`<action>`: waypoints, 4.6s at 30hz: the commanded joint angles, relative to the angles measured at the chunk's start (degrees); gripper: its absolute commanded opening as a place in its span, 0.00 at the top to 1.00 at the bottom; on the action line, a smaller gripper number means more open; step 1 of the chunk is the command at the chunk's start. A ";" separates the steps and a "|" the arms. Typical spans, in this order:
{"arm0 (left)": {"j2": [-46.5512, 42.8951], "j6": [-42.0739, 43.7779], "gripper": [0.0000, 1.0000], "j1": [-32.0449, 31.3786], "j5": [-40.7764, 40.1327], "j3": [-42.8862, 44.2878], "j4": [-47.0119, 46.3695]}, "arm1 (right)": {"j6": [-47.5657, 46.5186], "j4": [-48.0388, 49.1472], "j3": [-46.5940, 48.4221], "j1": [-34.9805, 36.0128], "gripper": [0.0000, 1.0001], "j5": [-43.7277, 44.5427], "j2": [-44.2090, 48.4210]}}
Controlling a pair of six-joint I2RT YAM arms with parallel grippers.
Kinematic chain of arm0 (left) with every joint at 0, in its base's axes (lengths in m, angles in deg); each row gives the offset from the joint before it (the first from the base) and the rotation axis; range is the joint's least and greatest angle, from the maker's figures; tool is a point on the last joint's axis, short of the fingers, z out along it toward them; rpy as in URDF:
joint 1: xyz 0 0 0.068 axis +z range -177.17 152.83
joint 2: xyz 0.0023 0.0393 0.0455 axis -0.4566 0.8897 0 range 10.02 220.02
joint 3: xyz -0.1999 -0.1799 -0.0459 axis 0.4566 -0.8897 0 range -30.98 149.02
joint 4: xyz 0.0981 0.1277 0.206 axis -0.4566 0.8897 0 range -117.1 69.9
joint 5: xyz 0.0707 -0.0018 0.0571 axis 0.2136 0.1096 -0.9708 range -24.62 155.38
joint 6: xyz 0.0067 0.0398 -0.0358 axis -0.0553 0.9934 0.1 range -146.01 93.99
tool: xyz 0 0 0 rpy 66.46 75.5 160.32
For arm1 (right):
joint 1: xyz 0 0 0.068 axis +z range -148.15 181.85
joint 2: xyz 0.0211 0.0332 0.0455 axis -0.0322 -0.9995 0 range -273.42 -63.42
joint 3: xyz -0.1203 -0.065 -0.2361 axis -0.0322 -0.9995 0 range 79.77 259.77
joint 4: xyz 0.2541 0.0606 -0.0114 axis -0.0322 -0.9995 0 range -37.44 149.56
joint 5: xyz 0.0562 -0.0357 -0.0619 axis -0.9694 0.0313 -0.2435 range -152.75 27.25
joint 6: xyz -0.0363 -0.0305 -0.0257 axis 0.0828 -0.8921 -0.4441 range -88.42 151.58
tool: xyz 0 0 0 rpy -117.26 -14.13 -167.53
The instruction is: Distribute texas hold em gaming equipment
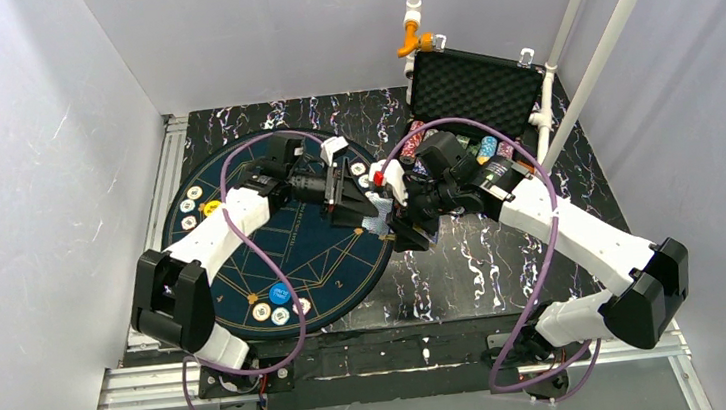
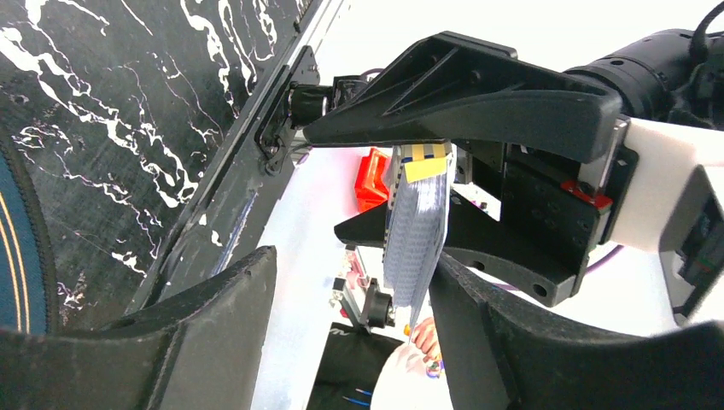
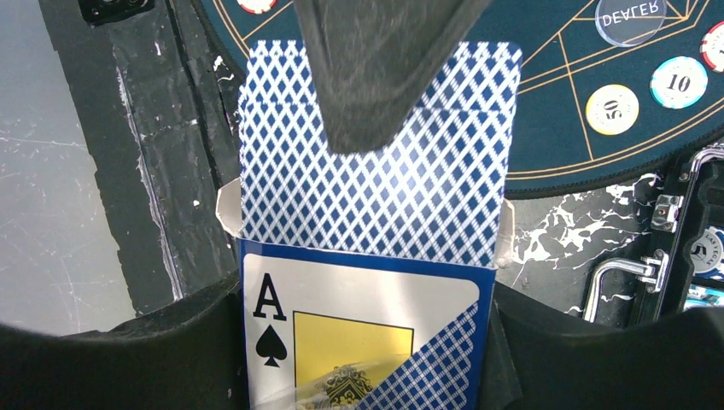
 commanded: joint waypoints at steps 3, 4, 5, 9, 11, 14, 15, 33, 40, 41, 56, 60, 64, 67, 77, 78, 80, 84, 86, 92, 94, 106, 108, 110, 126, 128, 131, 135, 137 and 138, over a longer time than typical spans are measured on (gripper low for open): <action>-3.91 1.60 0.38 2.52 1.13 -1.18 0.62 | -0.54 3.18 0.11 0.02 0.99 -2.42 3.30; -4.21 1.68 0.38 2.50 1.41 -1.13 0.55 | -0.56 3.16 -0.09 0.02 0.99 -2.28 3.34; -4.56 1.76 0.38 2.56 1.65 -1.07 0.36 | -0.63 2.84 -0.21 0.01 0.99 -2.13 3.30; -6.70 1.89 0.38 2.60 1.76 0.06 -1.84 | -0.70 1.44 0.07 0.02 0.99 -1.13 2.17; -7.51 1.70 0.36 1.97 1.01 1.23 -2.71 | -0.80 0.72 0.50 0.02 0.99 -0.88 1.30; -6.81 2.01 0.31 -0.63 -0.82 2.12 -2.62 | -0.59 1.59 0.85 0.01 0.99 -1.20 0.87; -6.22 2.19 0.30 -1.51 -1.58 2.00 -2.14 | -0.42 1.98 1.02 0.02 0.99 -1.32 0.81; -4.43 4.70 0.43 2.44 -0.71 -0.76 4.28 | -0.12 3.54 0.76 0.02 0.99 -2.54 2.71; -8.28 4.45 0.46 3.81 1.07 0.78 0.43 | -1.53 1.67 -0.49 -0.05 0.99 -1.39 2.19; -8.22 4.44 0.48 3.84 0.92 0.99 0.44 | -1.61 1.79 -0.41 0.02 0.99 -1.27 2.08; -10.67 7.46 0.79 5.97 0.30 3.13 6.47 | -2.50 1.34 -1.35 0.02 0.99 -0.73 2.32; -10.52 8.14 0.90 6.75 0.74 4.03 7.50 | -2.54 1.53 -1.88 0.02 0.99 -0.73 2.45; -10.59 8.36 1.00 6.98 1.11 4.25 7.84 | -2.50 1.65 -2.05 0.02 0.99 -0.73 2.55; -10.38 7.84 0.84 7.01 1.60 4.20 7.82 | -2.50 1.70 -2.08 0.02 0.99 -0.73 2.56; -8.22 8.22 0.40 4.83 -1.13 3.53 8.81 | -1.95 2.58 -1.27 -0.02 0.99 -1.06 2.06; -7.92 8.35 0.41 4.47 -1.35 3.60 8.98 | -1.85 2.59 -1.13 -0.04 0.99 -1.15 1.96; -7.36 8.51 0.44 4.13 -1.56 3.63 9.17 | -1.79 2.53 -0.80 -0.03 0.99 -1.22 1.86; -6.85 9.93 0.53 4.12 -1.90 4.68 11.15 | -1.64 2.82 -0.60 -0.02 0.99 -1.65 2.06; -6.65 10.96 0.62 4.07 -1.90 5.27 12.34 | -1.45 3.01 -0.60 0.02 0.99 -1.87 1.96; -7.61 11.77 0.87 4.45 -1.31 5.74 13.03 | -1.68 2.90 -1.03 0.02 0.99 -1.96 2.00; -8.09 11.73 0.94 4.79 -1.02 5.57 13.09 | -1.71 2.84 -1.25 -0.02 0.99 -1.90 2.25; -8.71 9.56 1.00 8.34 1.77 5.50 12.31 | -2.14 2.68 -2.92 0.02 0.99 -1.44 2.97; -8.99 8.12 1.00 8.59 2.91 5.23 11.04 | -2.27 2.60 -3.24 0.02 0.99 -1.44 3.07; -9.61 7.64 1.00 8.91 3.46 5.08 10.81 | -2.41 2.58 -3.42 0.02 0.99 -1.36 3.15; -8.00 12.50 1.00 20.61 5.71 6.56 20.47 | -2.86 2.51 -4.37 0.02 0.99 -1.17 3.68; -7.43 18.15 1.00 23.85 5.57 7.36 26.56 | -2.99 2.34 -4.05 0.02 0.99 -1.11 3.62; -4.19 37.62 1.00 31.74 3.63 12.01 45.62 | -3.51 1.77 -3.50 0.02 0.99 -0.83 3.53; 2.54 66.41 1.00 40.60 -3.10 19.14 70.85 | -3.77 1.46 -3.52 -0.02 0.99 -0.95 3.58; 5.66 76.69 1.00 44.83 -6.26 19.32 78.96 | -3.89 1.46 -3.64 0.00 0.99 -1.00 3.61; 6.65 80.79 1.00 46.75 -8.15 18.87 81.83 | -3.90 1.45 -3.73 0.00 0.99 -1.00 3.59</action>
